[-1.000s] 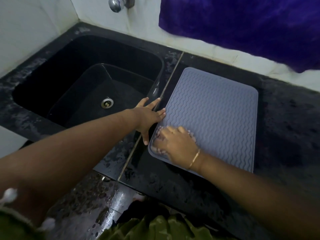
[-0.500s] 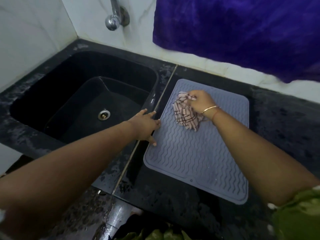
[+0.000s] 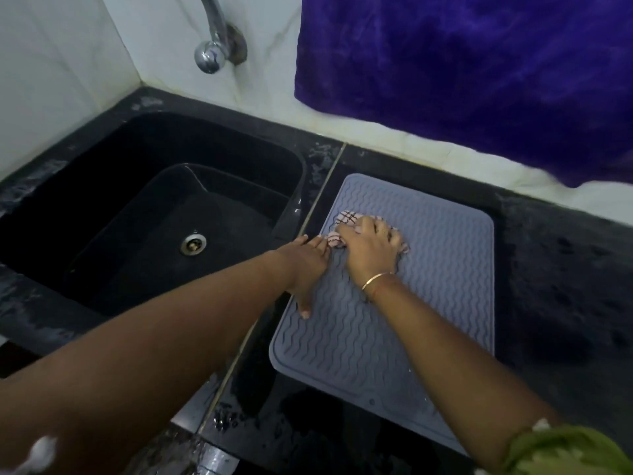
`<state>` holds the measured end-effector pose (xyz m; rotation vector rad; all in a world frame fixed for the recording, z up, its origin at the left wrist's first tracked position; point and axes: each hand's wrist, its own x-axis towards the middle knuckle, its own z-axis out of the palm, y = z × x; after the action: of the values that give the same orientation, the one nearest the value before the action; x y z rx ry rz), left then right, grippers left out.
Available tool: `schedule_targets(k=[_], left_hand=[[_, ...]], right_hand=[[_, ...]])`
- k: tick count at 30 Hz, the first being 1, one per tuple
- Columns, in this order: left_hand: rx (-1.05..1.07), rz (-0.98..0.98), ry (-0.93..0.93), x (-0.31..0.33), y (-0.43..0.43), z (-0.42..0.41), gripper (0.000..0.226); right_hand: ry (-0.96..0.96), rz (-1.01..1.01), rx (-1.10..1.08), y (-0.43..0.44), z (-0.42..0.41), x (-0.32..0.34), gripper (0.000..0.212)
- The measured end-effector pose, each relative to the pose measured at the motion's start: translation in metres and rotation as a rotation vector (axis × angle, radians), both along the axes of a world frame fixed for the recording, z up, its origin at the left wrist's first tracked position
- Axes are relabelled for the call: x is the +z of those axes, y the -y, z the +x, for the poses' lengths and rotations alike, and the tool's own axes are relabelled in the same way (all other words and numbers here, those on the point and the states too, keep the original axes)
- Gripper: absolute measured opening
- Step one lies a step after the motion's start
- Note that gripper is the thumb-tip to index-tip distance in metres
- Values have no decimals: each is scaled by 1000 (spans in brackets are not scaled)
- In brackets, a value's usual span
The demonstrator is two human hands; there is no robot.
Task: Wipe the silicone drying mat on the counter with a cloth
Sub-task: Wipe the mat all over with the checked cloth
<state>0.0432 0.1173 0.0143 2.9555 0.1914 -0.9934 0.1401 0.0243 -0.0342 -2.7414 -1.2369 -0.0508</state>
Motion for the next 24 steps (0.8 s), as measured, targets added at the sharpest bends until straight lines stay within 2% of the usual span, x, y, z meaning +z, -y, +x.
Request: schedule_targets(k=[3, 9, 16, 20, 24], left_hand=[[13, -24, -4, -4, -1, 0, 130], [-16, 18, -33, -6, -1, 6, 132], [-30, 106, -64, -3, 5, 11, 131], [-40, 117, -65, -2, 4, 12, 129], [-41, 115, -65, 1, 3, 12, 129]], right_hand=[[49, -116, 44, -16, 24, 5, 36], [61, -189, -2, -51, 75, 10, 33], [28, -138, -78, -80, 126, 16, 45], [-60, -113, -135, -82, 129, 19, 47], [-124, -124, -54, -71, 117, 25, 41]])
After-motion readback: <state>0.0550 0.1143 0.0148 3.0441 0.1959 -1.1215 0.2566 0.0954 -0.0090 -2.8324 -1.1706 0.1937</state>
